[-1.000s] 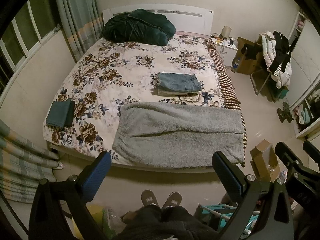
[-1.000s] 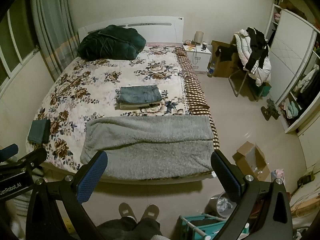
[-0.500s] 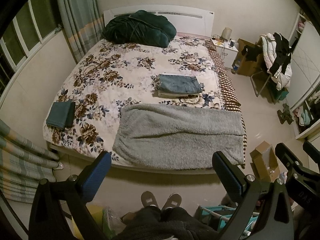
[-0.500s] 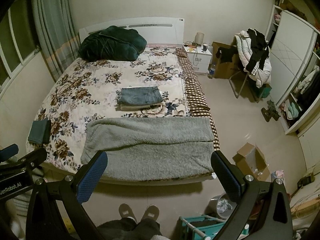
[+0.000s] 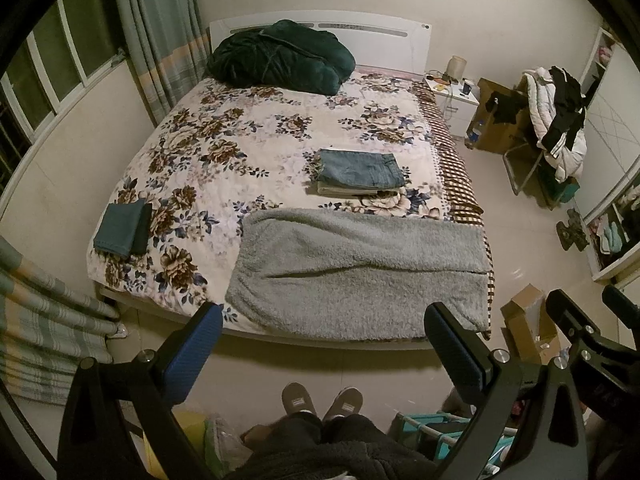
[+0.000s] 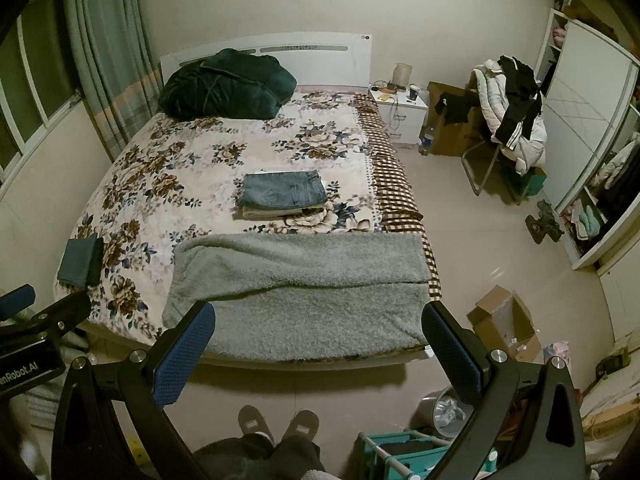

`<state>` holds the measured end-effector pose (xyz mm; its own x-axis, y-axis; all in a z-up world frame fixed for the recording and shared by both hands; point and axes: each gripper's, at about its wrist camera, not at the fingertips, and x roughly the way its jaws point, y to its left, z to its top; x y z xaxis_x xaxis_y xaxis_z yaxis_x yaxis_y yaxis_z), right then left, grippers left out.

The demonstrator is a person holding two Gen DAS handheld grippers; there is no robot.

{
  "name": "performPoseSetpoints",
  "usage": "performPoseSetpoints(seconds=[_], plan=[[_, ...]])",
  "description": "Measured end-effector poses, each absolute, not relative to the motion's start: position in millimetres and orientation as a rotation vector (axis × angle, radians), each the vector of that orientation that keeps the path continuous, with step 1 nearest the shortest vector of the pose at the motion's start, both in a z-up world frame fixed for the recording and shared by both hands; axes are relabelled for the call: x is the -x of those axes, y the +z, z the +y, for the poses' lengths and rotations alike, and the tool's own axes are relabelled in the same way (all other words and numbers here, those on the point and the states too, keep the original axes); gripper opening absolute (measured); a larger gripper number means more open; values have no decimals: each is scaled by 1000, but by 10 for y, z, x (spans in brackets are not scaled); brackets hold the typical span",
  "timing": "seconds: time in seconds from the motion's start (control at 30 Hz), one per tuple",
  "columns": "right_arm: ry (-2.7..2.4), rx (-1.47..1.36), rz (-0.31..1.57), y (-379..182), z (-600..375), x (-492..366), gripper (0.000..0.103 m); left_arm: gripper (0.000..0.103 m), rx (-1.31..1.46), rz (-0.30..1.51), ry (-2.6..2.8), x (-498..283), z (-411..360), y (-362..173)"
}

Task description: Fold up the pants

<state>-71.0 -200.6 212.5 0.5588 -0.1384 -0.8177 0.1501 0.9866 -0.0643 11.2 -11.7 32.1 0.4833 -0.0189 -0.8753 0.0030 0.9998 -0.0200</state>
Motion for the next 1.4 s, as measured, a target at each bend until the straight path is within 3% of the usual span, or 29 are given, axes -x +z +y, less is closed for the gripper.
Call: performPoseSetpoints(seconds=[0.37, 0.67, 0.87, 1.13, 1.4], plan=[[-152, -20, 988, 1786, -2323, 464, 103, 103, 12, 1047, 38, -314, -178, 215], [-281, -75, 1024, 920, -2948, -531, 103, 103, -35, 1069, 204, -1448, -87, -695], [-376, -116, 1099, -13, -3324, -1694, 103, 103, -35, 1191, 257, -2572, 19, -1642], [-495, -227, 1247, -1697, -3802, -3390, 103, 103, 30, 1401, 341, -3898, 205, -3023], [-621, -381, 1385, -3370, -4440, -4382, 103, 103, 117, 1587, 436, -4881, 398, -4442]])
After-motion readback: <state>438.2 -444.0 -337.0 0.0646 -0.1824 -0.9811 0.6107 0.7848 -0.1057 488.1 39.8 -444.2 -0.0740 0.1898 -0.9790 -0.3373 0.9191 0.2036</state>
